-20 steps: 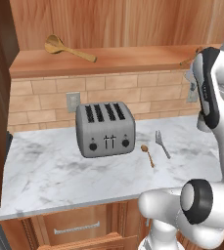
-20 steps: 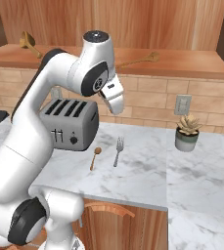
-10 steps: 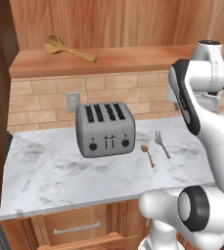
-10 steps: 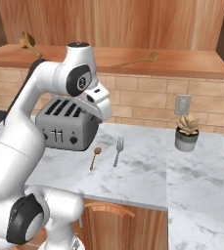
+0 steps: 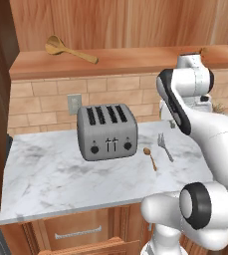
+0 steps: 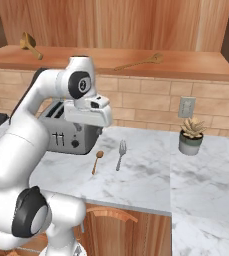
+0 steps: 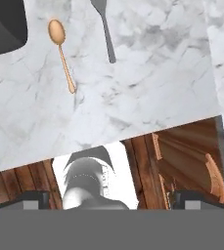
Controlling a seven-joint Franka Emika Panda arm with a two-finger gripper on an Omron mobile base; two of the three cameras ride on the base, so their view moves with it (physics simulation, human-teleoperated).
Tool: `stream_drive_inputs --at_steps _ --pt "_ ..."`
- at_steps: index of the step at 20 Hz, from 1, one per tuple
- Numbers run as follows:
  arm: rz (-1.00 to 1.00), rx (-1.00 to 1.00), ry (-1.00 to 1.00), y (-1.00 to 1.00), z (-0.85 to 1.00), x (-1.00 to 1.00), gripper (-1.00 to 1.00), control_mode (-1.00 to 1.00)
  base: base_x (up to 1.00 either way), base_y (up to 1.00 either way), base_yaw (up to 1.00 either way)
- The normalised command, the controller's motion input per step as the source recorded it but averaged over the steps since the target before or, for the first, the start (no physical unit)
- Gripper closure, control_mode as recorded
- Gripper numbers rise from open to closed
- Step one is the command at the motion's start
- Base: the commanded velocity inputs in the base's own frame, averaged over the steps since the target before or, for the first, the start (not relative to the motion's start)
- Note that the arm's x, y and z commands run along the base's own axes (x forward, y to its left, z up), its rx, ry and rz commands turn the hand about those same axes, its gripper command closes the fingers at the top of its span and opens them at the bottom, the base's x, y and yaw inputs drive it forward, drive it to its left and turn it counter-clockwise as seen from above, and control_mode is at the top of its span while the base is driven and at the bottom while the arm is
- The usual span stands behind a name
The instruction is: Organize the utensils by type. Pick up the wooden spoons from the counter and place them in the open cabinet. Then pick up the metallic utensils from the counter and place them in the open drawer.
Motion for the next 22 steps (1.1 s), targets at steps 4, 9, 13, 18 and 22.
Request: stream_drive_inputs --at_steps 4,9,13,18,22 --pt "0.26 0.0 0.05 0.41 -0.65 0.05 -1.0 -1.0 0.0 0.0 0.0" --pt "0.22 0.02 -0.01 0.32 -0.49 0.05 -1.0 -1.0 0.0 0.0 0.0" --pt "0.17 0.07 0.0 0.1 -0.32 0.15 -1.0 -1.0 0.0 0.0 0.0" --pt "0.11 0.06 0.03 0.0 -0.26 0.26 -1.0 -1.0 0.0 0.0 0.0" --pt "0.02 0.0 0.0 0.01 -0.45 0.19 -1.0 -1.0 0.0 0.0 0.0"
